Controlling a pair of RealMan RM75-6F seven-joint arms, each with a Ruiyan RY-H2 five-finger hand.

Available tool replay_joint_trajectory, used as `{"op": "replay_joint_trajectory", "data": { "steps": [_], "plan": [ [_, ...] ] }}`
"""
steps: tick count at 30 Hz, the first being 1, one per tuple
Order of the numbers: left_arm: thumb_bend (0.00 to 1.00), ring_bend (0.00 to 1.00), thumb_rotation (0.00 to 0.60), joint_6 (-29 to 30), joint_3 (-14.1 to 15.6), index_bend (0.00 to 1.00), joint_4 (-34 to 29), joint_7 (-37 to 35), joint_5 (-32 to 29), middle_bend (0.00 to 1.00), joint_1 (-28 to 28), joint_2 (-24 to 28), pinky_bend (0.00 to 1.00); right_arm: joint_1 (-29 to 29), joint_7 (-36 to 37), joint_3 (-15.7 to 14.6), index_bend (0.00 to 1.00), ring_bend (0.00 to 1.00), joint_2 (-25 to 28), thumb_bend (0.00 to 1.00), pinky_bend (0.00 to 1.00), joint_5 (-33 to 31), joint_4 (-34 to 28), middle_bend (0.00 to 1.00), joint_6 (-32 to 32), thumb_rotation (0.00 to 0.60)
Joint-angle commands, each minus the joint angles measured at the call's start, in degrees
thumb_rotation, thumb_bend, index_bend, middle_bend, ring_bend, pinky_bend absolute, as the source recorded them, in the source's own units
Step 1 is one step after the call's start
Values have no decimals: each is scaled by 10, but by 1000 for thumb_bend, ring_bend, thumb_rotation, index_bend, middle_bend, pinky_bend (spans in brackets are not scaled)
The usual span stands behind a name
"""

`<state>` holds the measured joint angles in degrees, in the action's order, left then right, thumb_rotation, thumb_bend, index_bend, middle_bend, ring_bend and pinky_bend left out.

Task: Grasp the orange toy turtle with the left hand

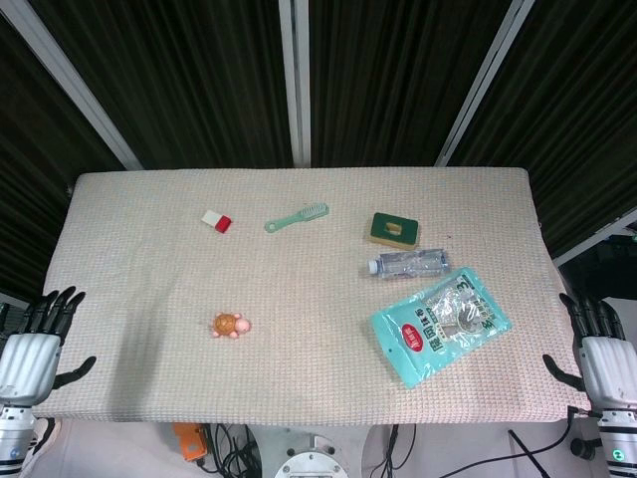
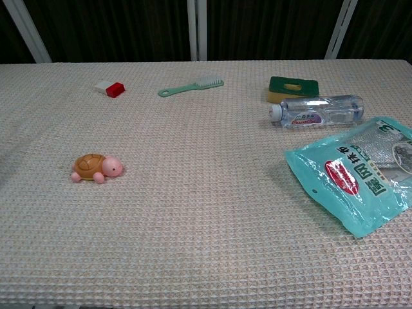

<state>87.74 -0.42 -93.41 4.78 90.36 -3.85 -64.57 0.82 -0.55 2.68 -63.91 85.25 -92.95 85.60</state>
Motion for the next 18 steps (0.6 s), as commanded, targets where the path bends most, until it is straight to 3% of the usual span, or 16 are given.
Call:
{"op": "replay_joint_trajectory", "data": {
  "steps": [1, 13, 18],
  "plan": [
    [164, 0, 600, -3, 1, 54, 3, 0, 2, 23, -2, -4, 84, 0, 1, 0, 0, 0, -1, 155, 0, 0, 0, 0, 1, 600],
    [163, 0, 600, 3, 1, 54, -18, 26, 20, 23, -6, -2, 86, -7, 28, -2, 0, 0, 0, 154, 0, 2, 19, 0, 10, 600],
    [163, 0, 600, -27, -1, 54, -26, 31, 23, 23, -26, -8, 89, -7, 28, -1, 0, 0, 5, 156, 0, 1, 17, 0, 8, 600]
  ]
}}
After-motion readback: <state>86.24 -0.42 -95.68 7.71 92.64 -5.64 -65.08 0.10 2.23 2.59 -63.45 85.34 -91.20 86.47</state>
